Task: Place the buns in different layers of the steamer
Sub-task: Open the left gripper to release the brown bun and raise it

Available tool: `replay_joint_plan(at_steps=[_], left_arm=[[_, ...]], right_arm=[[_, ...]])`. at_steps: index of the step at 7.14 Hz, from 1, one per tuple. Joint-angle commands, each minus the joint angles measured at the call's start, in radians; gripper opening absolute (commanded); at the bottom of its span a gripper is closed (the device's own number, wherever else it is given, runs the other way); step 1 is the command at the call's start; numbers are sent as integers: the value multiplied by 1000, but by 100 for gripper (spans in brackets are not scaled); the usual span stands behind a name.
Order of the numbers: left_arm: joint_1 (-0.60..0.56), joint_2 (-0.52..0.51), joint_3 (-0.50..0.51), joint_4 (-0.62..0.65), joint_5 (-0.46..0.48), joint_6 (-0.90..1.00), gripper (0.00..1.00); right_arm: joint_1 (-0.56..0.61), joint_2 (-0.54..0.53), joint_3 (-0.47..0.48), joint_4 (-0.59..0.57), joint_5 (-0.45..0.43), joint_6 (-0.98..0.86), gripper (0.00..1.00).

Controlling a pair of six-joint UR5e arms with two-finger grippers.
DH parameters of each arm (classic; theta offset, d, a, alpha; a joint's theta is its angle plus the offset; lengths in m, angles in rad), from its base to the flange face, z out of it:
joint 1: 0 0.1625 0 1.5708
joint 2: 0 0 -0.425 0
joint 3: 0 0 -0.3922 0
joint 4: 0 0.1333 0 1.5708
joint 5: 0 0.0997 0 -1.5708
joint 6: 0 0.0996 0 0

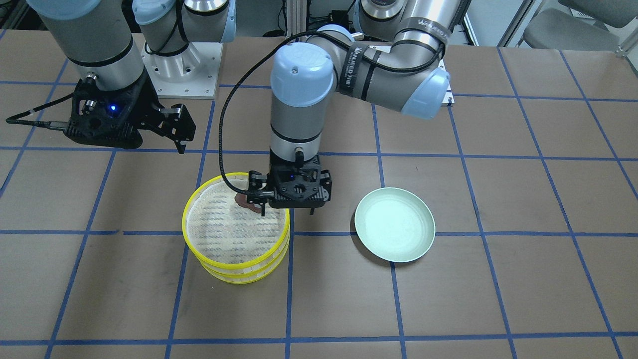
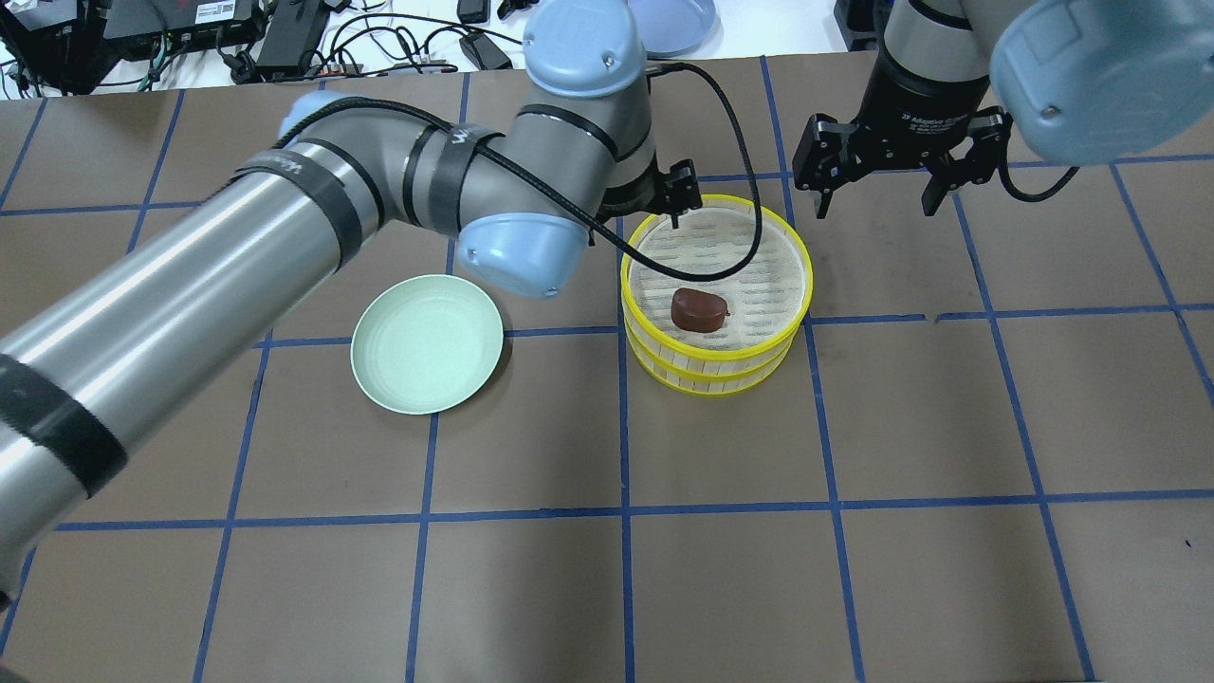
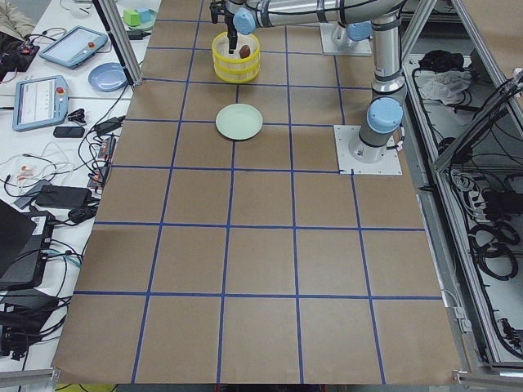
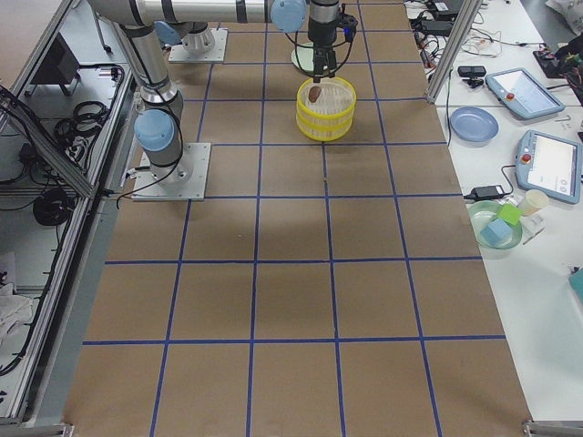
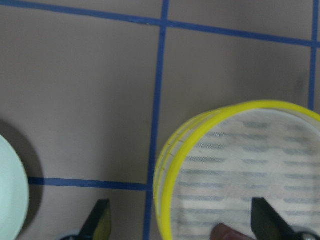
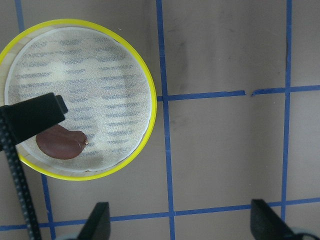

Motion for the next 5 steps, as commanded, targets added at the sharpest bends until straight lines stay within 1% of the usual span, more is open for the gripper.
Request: replay_joint_plan(at_steps=[1,2,3,4,5], left_arm=[[112,102,3,-179,17,157,100],[154,156,5,-224,18,225,100],[215,195,5,-281,20,335,100],[278,240,11,-322,12,372,100],[332,300,11,-388,15,415,100]], right_arm=[[-1,5,2,-22,-7,-1,100],[1,1,2,-22,1,-1,100],[1,0,-1,-24,2,-2,100],[1,0,-3,-66,4,-3,100],[1,0,-3,-141,6,-4,100]])
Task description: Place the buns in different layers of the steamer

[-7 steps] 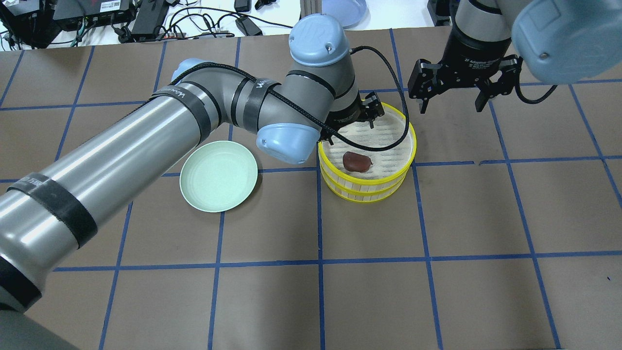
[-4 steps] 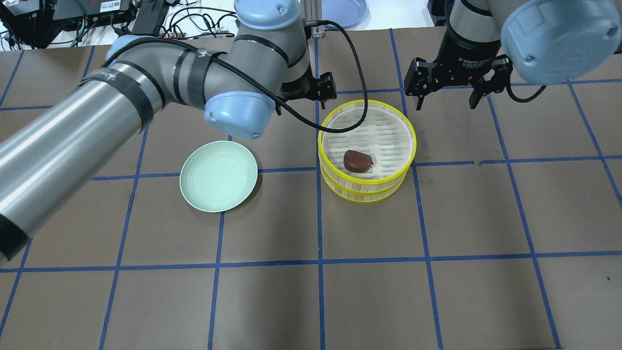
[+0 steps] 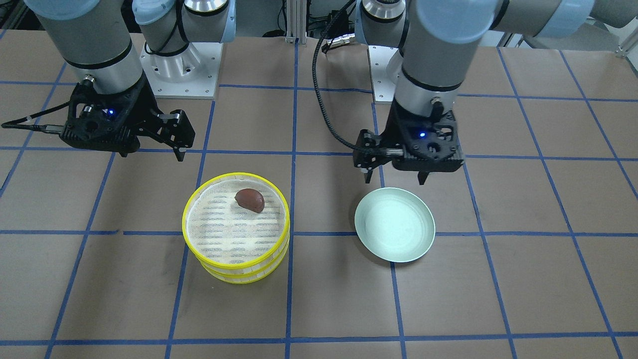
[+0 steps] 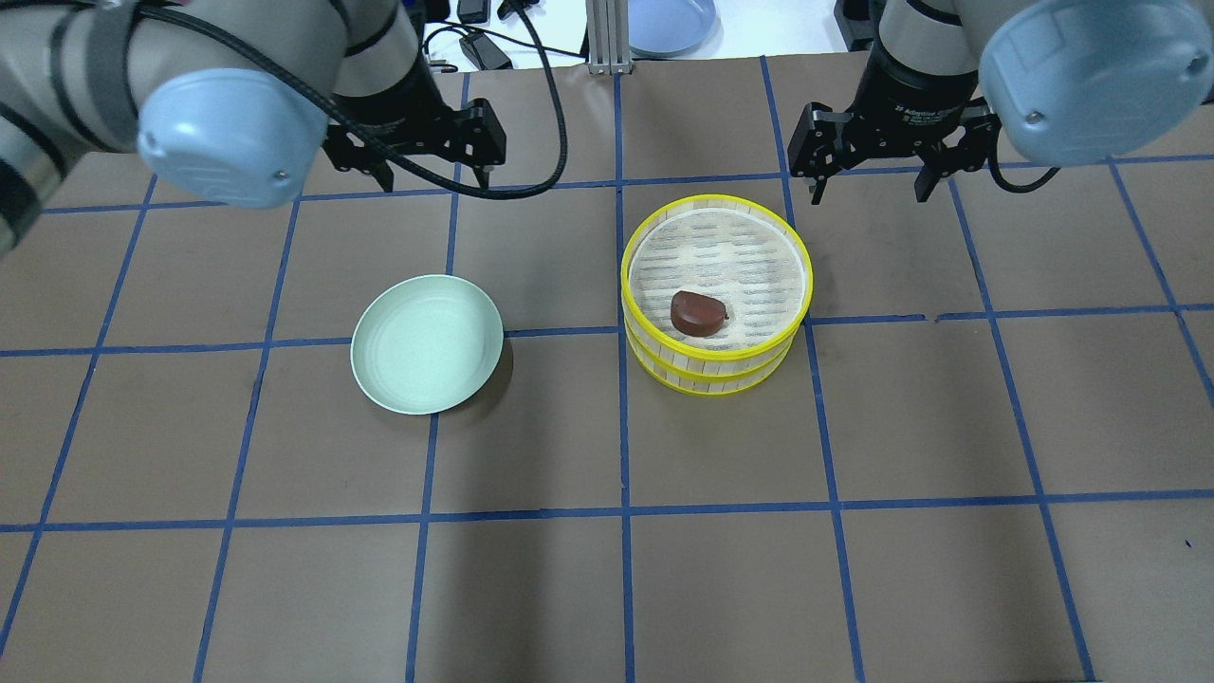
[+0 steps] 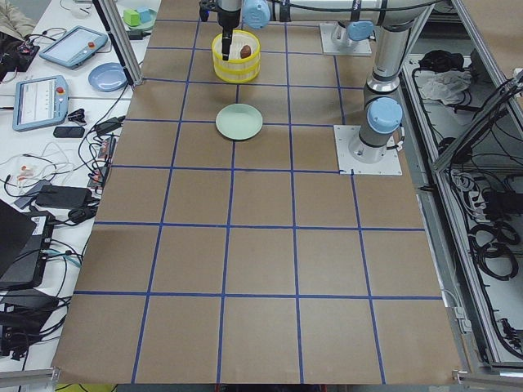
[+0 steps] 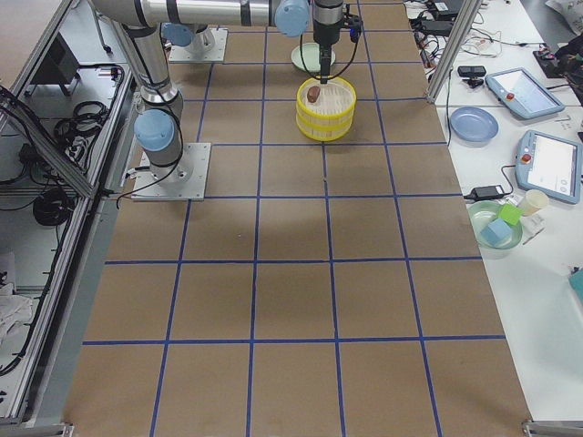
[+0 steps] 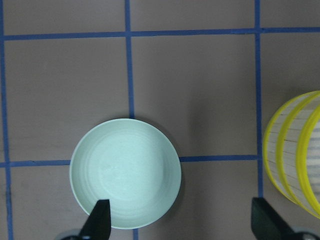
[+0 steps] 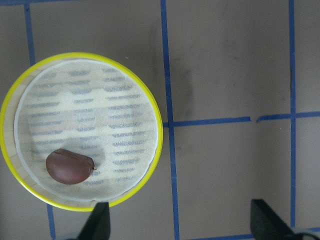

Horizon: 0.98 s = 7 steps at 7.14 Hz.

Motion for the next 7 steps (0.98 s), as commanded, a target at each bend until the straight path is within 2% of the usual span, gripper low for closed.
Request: replay_joint_plan(at_steps=[1,3,7], left_arm=[[120,115,2,-130,5,107,100],[128,135,-1,-140,-27,98,100],[131,137,-13,-169,-20,101,100]], right_arm=[[3,-3,-1,-71,2,0,100],[12,-19,-2,-59,4,2,100],[12,-31,-15,-13,7,-1,100]])
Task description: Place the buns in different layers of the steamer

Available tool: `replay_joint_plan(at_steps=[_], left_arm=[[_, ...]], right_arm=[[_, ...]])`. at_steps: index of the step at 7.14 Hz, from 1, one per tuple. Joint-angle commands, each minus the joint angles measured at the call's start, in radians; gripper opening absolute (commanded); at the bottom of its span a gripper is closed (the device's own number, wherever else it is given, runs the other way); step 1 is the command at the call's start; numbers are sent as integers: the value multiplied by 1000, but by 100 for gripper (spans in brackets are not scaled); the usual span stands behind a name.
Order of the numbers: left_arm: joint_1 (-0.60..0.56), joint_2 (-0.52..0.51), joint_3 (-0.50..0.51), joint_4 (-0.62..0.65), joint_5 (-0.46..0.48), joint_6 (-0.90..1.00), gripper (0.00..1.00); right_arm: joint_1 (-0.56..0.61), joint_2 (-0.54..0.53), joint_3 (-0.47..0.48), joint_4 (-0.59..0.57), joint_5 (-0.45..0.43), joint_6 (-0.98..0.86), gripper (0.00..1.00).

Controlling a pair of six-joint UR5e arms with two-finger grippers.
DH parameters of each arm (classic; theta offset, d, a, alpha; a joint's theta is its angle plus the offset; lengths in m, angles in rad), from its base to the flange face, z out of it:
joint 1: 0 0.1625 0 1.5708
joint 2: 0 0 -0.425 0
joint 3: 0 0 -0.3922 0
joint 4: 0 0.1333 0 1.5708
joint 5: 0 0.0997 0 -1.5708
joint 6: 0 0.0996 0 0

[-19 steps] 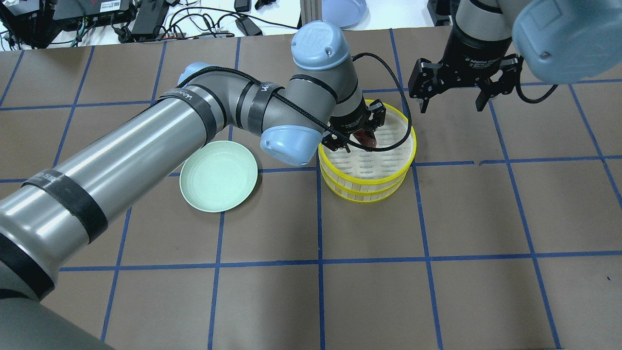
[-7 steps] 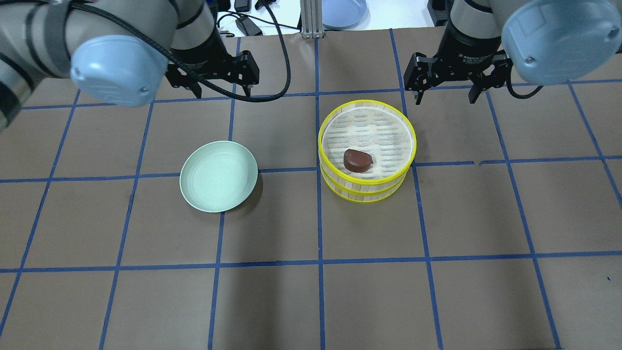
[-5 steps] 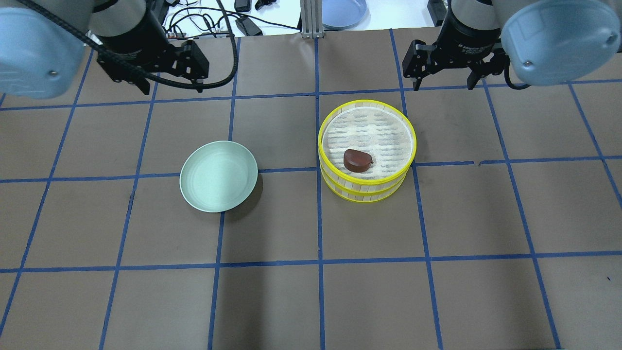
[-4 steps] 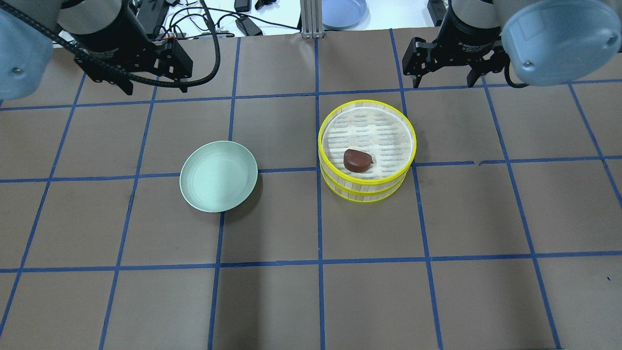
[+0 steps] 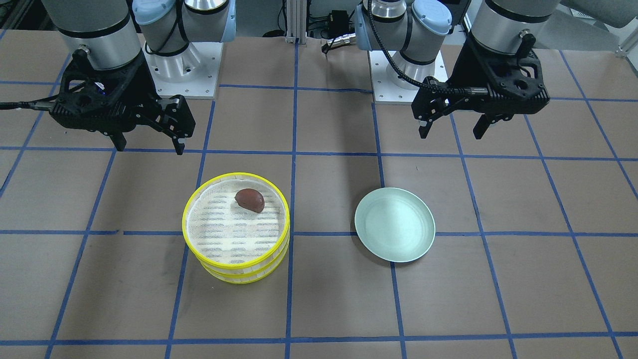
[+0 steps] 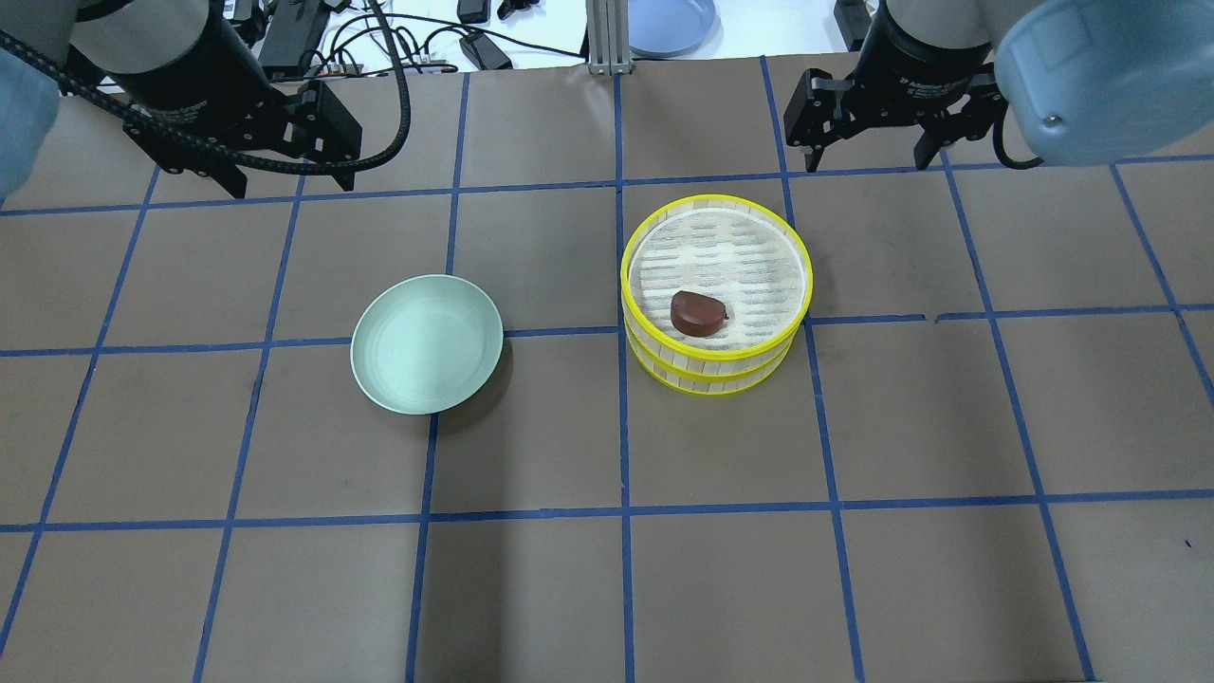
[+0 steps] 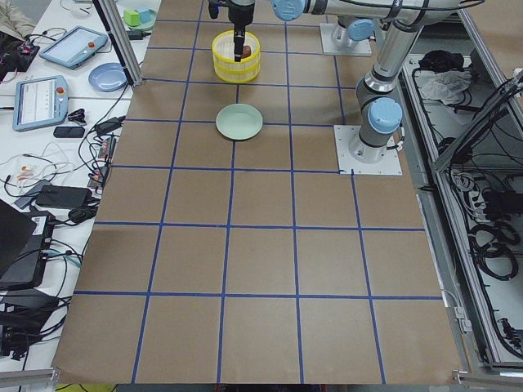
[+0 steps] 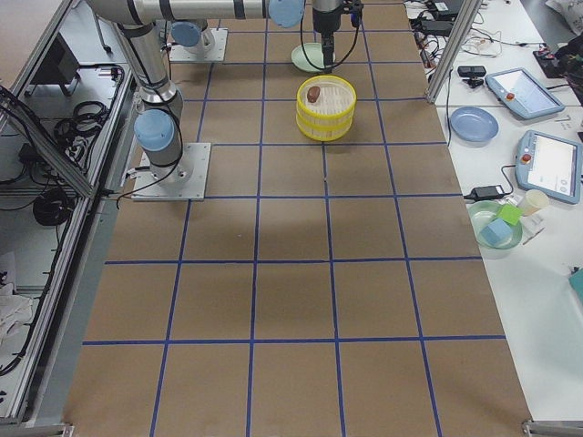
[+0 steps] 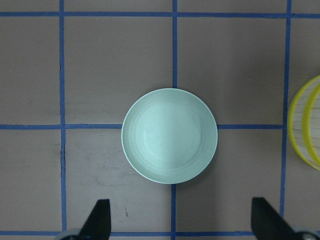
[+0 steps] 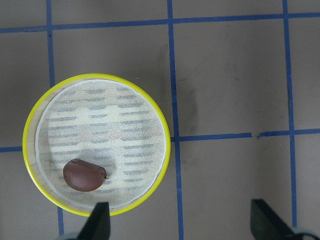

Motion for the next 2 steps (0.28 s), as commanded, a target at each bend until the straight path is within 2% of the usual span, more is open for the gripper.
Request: replay_joint_plan(at_steps=[1,2], left_arm=[[5,0,-4,-10,2,4,100],[3,0,-6,-10,2,4,100]], right_arm=[[0,-1,1,6,0,1,100],[0,0,1,6,0,0,100]])
